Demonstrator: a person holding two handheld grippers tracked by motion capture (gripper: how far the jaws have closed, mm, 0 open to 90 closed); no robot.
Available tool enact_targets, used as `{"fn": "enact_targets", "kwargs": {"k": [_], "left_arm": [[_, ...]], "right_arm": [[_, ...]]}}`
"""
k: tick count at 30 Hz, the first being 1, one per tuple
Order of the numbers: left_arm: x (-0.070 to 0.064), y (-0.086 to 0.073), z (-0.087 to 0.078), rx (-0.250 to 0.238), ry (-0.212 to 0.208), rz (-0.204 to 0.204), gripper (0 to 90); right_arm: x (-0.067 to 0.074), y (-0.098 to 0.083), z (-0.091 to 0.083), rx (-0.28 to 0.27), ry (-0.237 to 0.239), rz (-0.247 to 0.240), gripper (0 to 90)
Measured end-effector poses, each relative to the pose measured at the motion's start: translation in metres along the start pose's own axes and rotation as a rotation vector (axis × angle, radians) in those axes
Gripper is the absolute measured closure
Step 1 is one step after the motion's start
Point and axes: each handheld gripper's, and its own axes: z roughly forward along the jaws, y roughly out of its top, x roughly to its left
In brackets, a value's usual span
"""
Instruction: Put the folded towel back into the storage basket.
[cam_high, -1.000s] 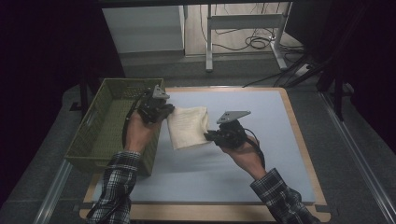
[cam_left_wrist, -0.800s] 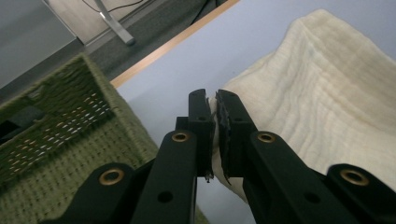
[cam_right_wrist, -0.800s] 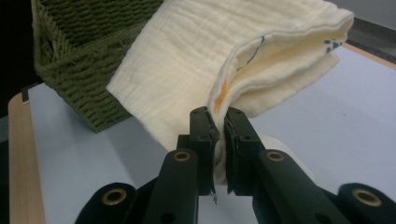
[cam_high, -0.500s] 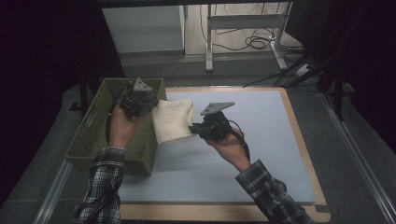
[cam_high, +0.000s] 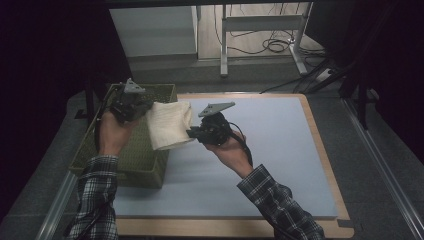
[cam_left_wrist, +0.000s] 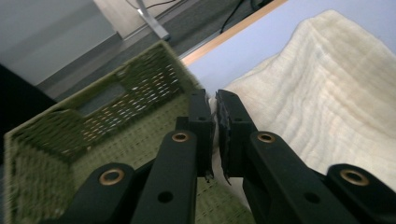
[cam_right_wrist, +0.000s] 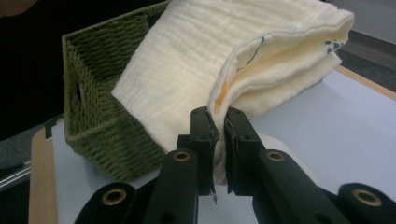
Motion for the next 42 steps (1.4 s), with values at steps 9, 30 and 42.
{"fn": "enact_targets", "kwargs": {"k": [9, 30, 42], "left_arm": [[0.022, -0.013, -0.013, 0.024, 0.049, -0.021, 85.1], [0.060, -0.069, -0.021, 0.099, 0.108, -0.062, 85.0], [0.061, -0.090, 0.004, 0.122, 0.070, -0.084, 84.9]], "right_arm": [[0.015, 0.015, 0.028, -0.004, 0.020, -0.017, 82.4], [0.068, 0.027, 0.120, 0.081, 0.094, -0.022, 82.3], [0.077, 0.019, 0.144, 0.170, 0.102, 0.008, 81.8]]}}
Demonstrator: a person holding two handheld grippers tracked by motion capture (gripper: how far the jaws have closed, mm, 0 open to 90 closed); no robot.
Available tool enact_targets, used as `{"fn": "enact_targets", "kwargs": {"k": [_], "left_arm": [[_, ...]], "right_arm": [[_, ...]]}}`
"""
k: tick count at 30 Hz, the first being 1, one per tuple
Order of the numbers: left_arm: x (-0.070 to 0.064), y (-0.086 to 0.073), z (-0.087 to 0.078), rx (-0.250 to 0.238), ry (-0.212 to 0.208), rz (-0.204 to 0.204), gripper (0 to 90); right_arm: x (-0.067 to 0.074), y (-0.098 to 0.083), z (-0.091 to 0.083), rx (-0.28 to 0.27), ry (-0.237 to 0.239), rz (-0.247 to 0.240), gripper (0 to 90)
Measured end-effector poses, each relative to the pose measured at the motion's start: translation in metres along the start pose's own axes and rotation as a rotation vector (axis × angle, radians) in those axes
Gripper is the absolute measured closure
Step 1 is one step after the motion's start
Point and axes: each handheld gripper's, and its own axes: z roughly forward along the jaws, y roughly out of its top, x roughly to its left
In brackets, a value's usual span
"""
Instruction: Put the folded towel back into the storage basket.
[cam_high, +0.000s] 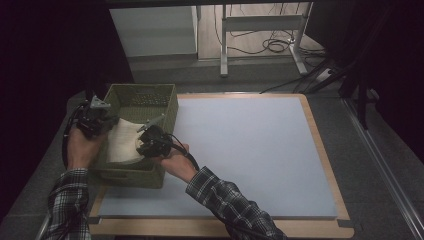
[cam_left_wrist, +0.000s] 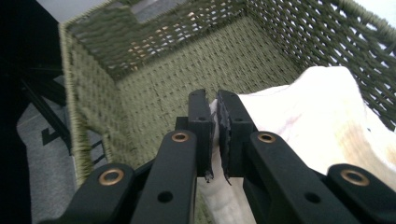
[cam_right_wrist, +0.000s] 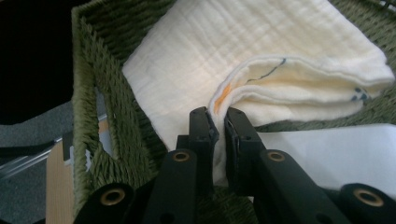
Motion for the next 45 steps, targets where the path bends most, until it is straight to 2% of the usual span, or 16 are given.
{"fn": "enact_targets", "kwargs": {"k": [5, 11, 16, 21, 22, 23, 25, 27, 28, 35, 39, 42, 45], "left_arm": [[-0.008, -0.001, 0.016, 0.011, -0.025, 0.010, 84.9], [-0.014, -0.003, 0.027, 0.031, -0.042, 0.028, 84.8], [-0.016, -0.008, 0.033, 0.048, -0.050, 0.029, 84.5], [-0.016, -0.013, 0.042, 0.072, -0.064, 0.024, 82.6], [-0.017, -0.014, 0.044, 0.076, -0.068, 0.022, 79.8], [-0.018, -0.014, 0.046, 0.076, -0.065, 0.019, 71.2], [-0.021, -0.014, 0.050, 0.084, -0.044, 0.025, 64.2], [-0.022, -0.014, 0.050, 0.085, -0.040, 0.027, 63.3], [-0.022, -0.014, 0.050, 0.083, -0.040, 0.025, 60.2], [-0.020, -0.013, 0.047, 0.049, -0.020, -0.008, 47.9], [-0.019, -0.011, 0.043, 0.028, -0.026, -0.040, 41.7], [-0.019, -0.009, 0.042, 0.012, -0.058, -0.076, 34.8], [-0.021, -0.007, 0.042, 0.009, -0.068, -0.085, 30.3]], "right_arm": [[0.001, -0.005, 0.003, 0.030, -0.010, 0.004, 81.3], [0.003, -0.009, 0.005, 0.056, -0.020, 0.008, 81.1], [0.004, -0.008, 0.006, 0.070, -0.030, 0.006, 80.4], [0.004, -0.007, 0.006, 0.083, -0.019, -0.010, 74.8], [0.005, -0.007, 0.006, 0.080, -0.014, -0.010, 68.0], [0.005, -0.006, 0.004, 0.066, -0.027, -0.018, 61.0], [0.005, -0.005, 0.004, 0.066, -0.041, -0.029, 60.6], [0.005, -0.005, 0.004, 0.063, -0.041, -0.026, 60.6], [0.005, -0.005, 0.002, 0.056, -0.047, -0.024, 60.6], [-0.002, -0.004, -0.010, 0.012, -0.061, -0.035, 56.4], [-0.004, -0.004, -0.016, -0.005, -0.070, -0.050, 53.3], [-0.006, -0.005, -0.024, -0.032, -0.080, -0.081, 45.8], [-0.005, -0.005, -0.028, -0.035, -0.085, -0.091, 42.7]]}}
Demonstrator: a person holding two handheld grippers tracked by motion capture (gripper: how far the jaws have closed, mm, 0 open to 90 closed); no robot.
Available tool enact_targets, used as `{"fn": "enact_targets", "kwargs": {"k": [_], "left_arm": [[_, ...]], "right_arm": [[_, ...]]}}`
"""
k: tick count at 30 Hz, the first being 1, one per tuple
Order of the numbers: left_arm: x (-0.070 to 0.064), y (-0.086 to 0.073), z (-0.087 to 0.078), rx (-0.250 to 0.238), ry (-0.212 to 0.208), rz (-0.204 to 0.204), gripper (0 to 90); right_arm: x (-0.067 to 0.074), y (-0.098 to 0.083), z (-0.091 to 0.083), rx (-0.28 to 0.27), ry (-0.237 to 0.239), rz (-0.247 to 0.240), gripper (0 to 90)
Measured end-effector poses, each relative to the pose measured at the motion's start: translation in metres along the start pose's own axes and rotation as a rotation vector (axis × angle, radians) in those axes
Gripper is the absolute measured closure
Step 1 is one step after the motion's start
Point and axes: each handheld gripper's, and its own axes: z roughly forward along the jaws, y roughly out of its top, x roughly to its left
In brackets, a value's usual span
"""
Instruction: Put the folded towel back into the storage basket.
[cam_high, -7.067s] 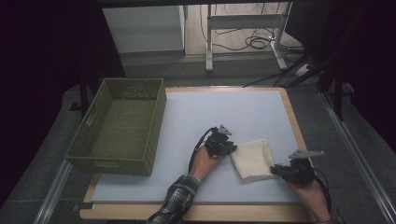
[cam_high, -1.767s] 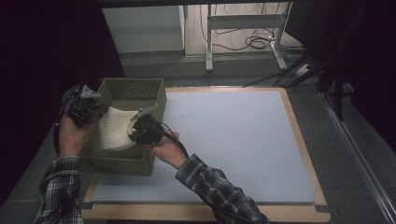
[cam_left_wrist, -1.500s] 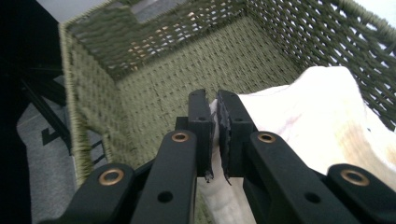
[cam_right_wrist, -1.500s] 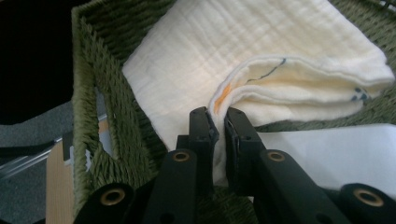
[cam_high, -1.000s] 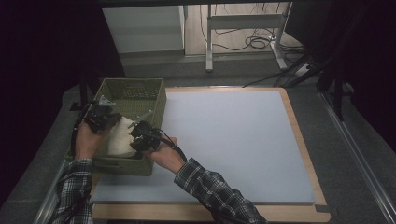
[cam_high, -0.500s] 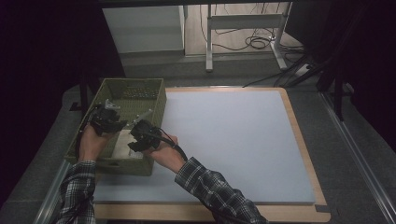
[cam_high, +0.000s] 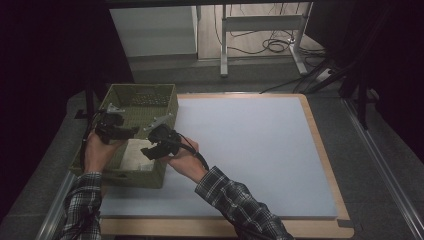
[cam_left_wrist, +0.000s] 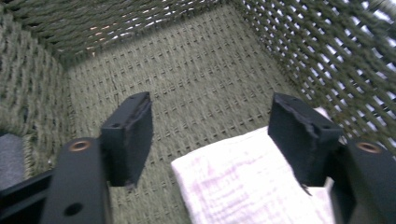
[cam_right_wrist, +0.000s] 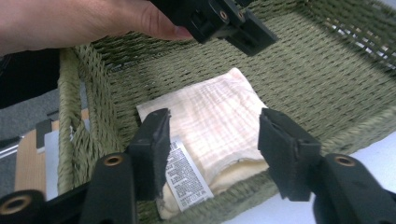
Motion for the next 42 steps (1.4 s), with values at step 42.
{"fn": "enact_targets", "kwargs": {"k": [42], "left_arm": [[-0.054, 0.023, -0.002, -0.067, -0.165, -0.019, 4.0]], "right_arm": [[-0.037, -0.054, -0.072, -0.030, -0.015, 0.015, 14.1]]}}
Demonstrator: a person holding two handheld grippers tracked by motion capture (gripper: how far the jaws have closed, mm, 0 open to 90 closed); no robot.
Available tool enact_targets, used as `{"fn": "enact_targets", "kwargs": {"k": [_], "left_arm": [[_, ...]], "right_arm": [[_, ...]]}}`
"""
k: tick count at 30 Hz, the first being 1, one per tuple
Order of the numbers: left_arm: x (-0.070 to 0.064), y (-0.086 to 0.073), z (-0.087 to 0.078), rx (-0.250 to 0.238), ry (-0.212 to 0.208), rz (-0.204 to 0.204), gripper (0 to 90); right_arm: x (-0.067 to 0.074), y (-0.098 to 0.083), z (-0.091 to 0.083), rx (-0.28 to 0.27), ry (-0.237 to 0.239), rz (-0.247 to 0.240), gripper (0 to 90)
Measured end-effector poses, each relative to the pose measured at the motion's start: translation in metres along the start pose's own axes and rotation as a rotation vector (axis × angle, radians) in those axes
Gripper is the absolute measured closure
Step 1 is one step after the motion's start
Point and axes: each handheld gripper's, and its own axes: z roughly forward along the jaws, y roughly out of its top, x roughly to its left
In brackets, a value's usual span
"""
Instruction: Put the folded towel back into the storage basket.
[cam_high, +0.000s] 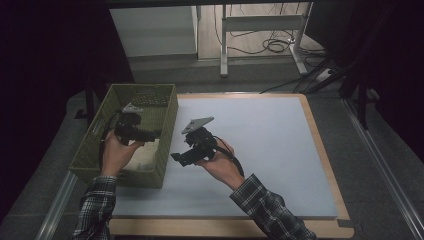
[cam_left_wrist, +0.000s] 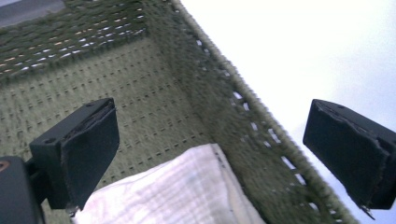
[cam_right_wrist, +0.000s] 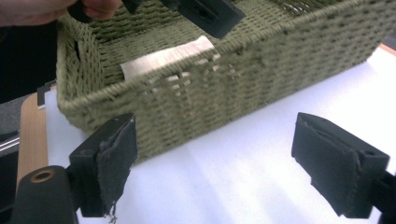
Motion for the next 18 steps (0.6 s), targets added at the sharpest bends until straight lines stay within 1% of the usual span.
{"fn": "enact_targets", "kwargs": {"k": [5, 9, 10, 12, 15, 16, 18], "left_arm": [[-0.009, 0.005, 0.001, 0.016, -0.014, 0.004, 4.0], [-0.019, 0.010, 0.003, 0.048, -0.015, 0.014, 4.0], [-0.022, 0.011, 0.003, 0.049, -0.016, 0.020, 4.0], [-0.025, 0.012, 0.004, 0.052, -0.019, 0.026, 4.1], [-0.031, 0.014, 0.006, 0.062, -0.020, 0.036, 4.2], [-0.034, 0.015, 0.007, 0.065, -0.018, 0.042, 4.1], [-0.038, 0.017, 0.009, 0.066, -0.020, 0.047, 4.1]], "right_arm": [[-0.006, -0.009, -0.006, 0.006, -0.004, -0.001, 12.2], [-0.010, -0.017, -0.012, 0.008, -0.004, 0.002, 10.3], [-0.011, -0.018, -0.014, 0.013, -0.002, 0.007, 10.1], [-0.013, -0.025, -0.018, 0.021, -0.013, 0.000, 9.3], [-0.015, -0.029, -0.021, 0.026, -0.019, -0.002, 8.9], [-0.017, -0.034, -0.024, 0.033, -0.027, 0.000, 8.5], [-0.018, -0.036, -0.026, 0.037, -0.027, 0.001, 8.5]]}}
